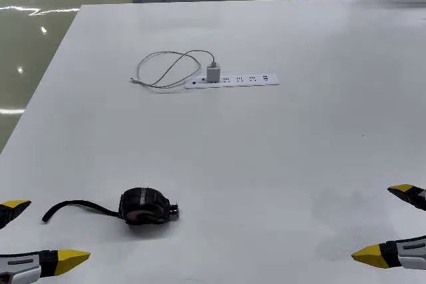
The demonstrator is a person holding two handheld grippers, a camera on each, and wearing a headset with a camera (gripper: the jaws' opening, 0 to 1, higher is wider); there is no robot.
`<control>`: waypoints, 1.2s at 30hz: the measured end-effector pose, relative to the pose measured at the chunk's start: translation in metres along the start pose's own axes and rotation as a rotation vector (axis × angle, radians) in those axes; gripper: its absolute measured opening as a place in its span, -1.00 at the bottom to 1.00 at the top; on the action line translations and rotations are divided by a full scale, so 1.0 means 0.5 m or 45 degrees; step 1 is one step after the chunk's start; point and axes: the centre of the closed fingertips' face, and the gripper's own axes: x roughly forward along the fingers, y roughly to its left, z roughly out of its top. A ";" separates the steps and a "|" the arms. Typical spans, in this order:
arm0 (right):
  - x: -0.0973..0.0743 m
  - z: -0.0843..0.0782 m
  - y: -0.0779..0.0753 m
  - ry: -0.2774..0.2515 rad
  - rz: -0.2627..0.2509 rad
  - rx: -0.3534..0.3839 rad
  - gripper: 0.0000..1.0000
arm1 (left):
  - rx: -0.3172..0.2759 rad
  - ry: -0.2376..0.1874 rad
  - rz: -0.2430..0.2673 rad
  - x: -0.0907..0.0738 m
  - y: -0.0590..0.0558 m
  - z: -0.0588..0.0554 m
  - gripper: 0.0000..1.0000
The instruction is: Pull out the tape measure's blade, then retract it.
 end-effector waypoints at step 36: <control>0.061 0.067 0.010 -0.010 0.070 -0.151 0.98 | 0.211 0.083 -0.134 0.045 -0.019 0.060 0.98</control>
